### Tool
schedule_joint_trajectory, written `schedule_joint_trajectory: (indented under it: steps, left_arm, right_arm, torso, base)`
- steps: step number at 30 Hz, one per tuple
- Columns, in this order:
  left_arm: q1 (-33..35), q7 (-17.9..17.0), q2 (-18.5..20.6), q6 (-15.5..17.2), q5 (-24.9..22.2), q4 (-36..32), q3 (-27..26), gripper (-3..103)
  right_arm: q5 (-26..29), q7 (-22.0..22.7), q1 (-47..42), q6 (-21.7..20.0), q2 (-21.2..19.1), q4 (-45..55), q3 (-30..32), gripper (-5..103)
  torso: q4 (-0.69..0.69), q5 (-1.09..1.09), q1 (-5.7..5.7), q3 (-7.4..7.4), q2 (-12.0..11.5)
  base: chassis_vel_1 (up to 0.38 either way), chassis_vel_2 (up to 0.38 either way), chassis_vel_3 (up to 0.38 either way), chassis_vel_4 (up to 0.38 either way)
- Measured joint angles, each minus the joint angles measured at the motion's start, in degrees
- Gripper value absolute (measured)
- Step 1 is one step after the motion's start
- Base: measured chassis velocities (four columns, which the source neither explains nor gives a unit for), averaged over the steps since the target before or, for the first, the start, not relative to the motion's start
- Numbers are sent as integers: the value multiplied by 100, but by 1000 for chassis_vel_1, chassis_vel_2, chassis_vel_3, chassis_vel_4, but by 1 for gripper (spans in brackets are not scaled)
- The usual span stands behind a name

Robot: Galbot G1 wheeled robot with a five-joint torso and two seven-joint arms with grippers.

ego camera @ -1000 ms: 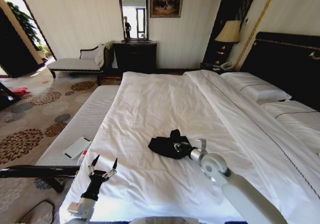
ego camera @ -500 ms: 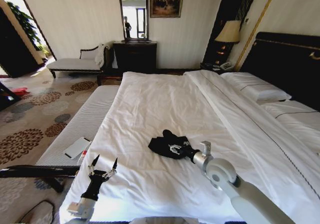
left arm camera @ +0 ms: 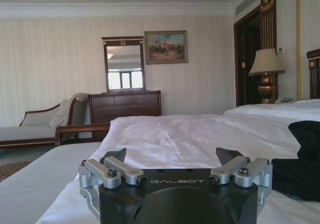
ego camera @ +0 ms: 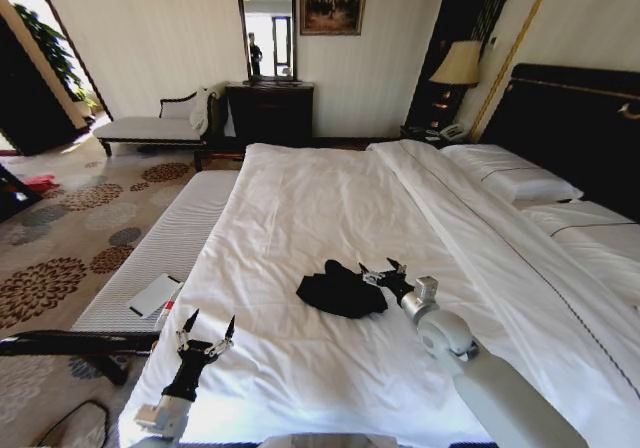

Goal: Fold the clothes on the bed.

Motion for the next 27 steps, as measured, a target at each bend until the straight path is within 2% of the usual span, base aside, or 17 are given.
schedule_joint_trajectory:
  steps: [9, 17, 27]
  left_arm:
    - [0, 0, 0, 0, 0, 0, 0, 100]
    - [0, 0, 0, 0, 0, 0, 0, 100]
    - [0, 0, 0, 0, 0, 0, 0, 100]
  right_arm:
    - [-246, -22, 198, -19, 173, -56, -757, 100]
    - [-250, -28, 779, -78, 202, -229, -1697, 100]
    - [-345, -15, 1030, -76, 301, -732, -2245, 100]
  torso:
    - [0, -1, 0, 0, 0]
    - [0, -2, 0, 0, 0]
    - [0, -1, 0, 0, 0]
  base:
    - [0, 0, 0, 0]
    - [0, 0, 0, 0]
    - [0, 0, 0, 0]
